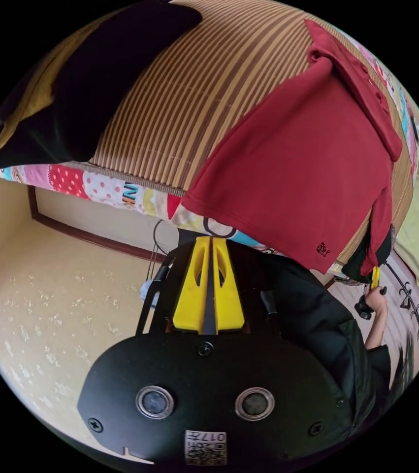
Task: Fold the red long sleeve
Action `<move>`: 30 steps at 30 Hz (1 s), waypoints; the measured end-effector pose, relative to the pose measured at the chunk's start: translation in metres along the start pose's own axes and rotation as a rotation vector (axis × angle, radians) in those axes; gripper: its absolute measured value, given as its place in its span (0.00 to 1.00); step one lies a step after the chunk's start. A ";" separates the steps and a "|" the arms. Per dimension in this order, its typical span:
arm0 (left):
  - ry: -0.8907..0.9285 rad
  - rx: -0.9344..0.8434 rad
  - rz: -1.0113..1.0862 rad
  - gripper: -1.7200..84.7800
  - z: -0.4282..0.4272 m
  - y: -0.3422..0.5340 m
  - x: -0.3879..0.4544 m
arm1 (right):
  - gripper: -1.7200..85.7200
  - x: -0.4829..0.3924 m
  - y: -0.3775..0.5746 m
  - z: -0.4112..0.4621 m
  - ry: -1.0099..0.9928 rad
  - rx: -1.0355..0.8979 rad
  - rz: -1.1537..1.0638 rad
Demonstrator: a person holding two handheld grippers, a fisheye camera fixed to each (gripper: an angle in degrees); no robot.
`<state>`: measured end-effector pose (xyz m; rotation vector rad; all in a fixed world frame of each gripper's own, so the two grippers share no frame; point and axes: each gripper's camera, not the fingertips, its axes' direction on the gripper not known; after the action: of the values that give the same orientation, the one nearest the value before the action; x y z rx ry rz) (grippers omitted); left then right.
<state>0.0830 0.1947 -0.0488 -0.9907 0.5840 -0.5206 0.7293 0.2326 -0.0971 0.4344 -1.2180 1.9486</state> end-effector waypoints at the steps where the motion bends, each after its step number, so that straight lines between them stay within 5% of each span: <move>1: -0.002 0.001 -0.008 0.01 -0.001 0.003 -0.005 | 0.06 -0.018 0.009 0.025 -0.084 -0.053 -0.063; 7: 0.035 0.030 -0.011 0.02 -0.005 0.015 -0.018 | 0.05 -0.106 0.181 0.212 -0.307 -0.640 -0.417; 10: 0.125 0.086 -0.004 0.05 -0.013 0.022 -0.017 | 0.05 -0.094 0.303 0.290 -0.263 -0.985 -0.589; 12: 0.176 0.114 0.009 0.07 -0.020 0.025 -0.017 | 0.05 -0.058 0.370 0.326 -0.067 -1.176 -0.770; 16: 0.185 0.154 0.073 0.11 -0.039 0.028 -0.019 | 0.05 0.091 0.456 0.334 0.655 -1.499 -1.117; 19: 0.131 0.160 0.127 0.12 -0.048 0.026 -0.030 | 0.05 0.171 0.457 0.281 0.908 -1.674 -1.285; 24: 0.013 0.114 0.242 0.13 -0.052 0.014 -0.053 | 0.06 0.195 0.389 0.191 1.079 -1.701 -1.352; 30: -0.107 0.055 0.361 0.11 -0.061 -0.014 -0.070 | 0.10 0.150 0.267 0.128 1.240 -1.414 -1.141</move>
<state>-0.0110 0.1962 -0.0467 -0.8315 0.6318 -0.1616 0.4156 0.1237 -0.1001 -0.6480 -0.7973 -0.0449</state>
